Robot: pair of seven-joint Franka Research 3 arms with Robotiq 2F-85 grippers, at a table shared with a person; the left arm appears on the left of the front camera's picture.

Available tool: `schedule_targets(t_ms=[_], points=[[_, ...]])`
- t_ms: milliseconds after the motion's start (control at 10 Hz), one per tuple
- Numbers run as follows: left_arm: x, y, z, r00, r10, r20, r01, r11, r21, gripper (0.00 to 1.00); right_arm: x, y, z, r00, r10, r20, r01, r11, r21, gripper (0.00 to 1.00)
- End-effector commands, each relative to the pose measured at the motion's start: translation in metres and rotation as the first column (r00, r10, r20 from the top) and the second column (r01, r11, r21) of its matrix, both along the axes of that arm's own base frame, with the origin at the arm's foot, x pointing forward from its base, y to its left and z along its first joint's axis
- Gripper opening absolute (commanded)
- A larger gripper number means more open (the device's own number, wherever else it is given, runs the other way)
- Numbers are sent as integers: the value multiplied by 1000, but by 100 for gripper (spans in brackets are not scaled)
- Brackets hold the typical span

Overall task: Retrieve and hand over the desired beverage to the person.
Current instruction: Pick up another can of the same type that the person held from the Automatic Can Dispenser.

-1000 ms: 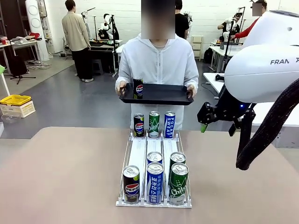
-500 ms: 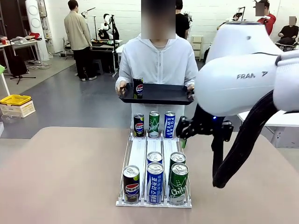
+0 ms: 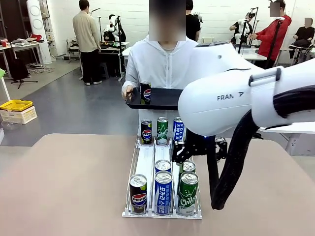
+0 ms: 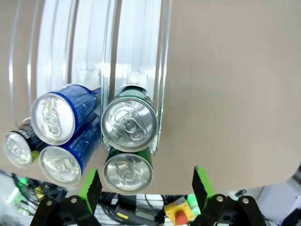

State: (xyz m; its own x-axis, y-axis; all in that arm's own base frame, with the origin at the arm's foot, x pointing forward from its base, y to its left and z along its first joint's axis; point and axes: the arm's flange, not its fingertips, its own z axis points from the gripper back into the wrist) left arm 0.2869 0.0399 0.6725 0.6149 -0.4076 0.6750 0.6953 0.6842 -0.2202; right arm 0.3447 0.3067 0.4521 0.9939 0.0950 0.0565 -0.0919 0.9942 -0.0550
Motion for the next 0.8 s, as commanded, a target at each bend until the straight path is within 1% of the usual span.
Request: schedule_targets(t_ms=[0, 100, 200, 700], points=[[0, 1, 0, 1000, -5, 2, 5, 1000, -6, 100, 10, 21, -4, 1000, -23, -14, 23, 999, -41, 100], [0, 1, 0, 1000, -5, 2, 5, 1000, -6, 100, 11, 24, -5, 999, -45, 2, 45, 998, -44, 100], [0, 1, 0, 1000, -5, 2, 5, 1000, -6, 100, 4, 7, -7, 1000, 5, -14, -5, 1000, -10, 100], [0, 1, 0, 1000, -5, 2, 5, 1000, -6, 100, 4, 7, -7, 1000, 5, -14, -5, 1000, -10, 100]])
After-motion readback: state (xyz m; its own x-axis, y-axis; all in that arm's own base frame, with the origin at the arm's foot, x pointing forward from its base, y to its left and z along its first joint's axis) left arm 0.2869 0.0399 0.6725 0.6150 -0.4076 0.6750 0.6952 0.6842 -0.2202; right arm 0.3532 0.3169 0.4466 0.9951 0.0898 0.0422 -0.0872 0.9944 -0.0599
